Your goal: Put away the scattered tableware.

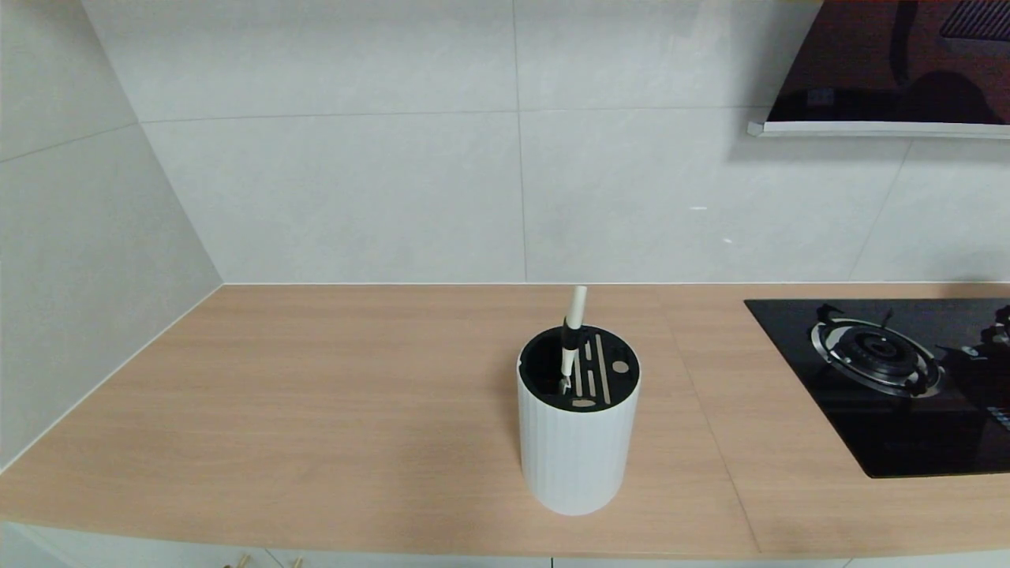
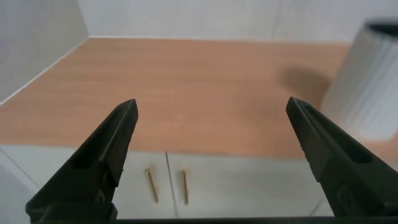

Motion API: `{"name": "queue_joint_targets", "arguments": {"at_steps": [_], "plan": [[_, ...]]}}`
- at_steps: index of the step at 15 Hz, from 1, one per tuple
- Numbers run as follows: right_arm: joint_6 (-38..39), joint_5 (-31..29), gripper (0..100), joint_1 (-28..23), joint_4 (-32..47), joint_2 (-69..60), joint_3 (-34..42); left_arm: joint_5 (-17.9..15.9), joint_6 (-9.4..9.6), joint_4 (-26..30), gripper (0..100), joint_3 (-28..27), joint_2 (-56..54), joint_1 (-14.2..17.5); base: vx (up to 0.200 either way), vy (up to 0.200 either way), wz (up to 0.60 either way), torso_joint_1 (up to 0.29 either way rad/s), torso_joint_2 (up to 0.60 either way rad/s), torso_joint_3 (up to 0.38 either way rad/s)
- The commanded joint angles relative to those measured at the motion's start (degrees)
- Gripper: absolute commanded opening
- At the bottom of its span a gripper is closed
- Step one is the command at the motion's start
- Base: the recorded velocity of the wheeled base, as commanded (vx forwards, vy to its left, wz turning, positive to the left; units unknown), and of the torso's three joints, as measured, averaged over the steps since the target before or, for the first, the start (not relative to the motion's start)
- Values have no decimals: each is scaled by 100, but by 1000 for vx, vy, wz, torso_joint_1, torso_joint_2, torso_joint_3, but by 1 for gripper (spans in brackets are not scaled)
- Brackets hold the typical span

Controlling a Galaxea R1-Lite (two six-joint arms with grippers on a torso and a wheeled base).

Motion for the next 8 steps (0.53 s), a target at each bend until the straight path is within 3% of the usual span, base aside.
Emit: {"name": "queue_joint_targets", "arguments": {"at_steps": [1, 3, 8], "plan": [[53, 3, 100, 1, 146, 2, 35, 6, -32, -9, 100, 21, 9, -9, 0, 0, 0, 0, 0, 0], [53, 20, 100, 1, 128, 11, 35, 6, -234, -9, 100, 21, 9, -9, 0, 0, 0, 0, 0, 0], [71, 134, 100, 1, 128, 2, 35, 6, -243, -9, 100, 21, 9, -9, 0, 0, 0, 0, 0, 0]]}}
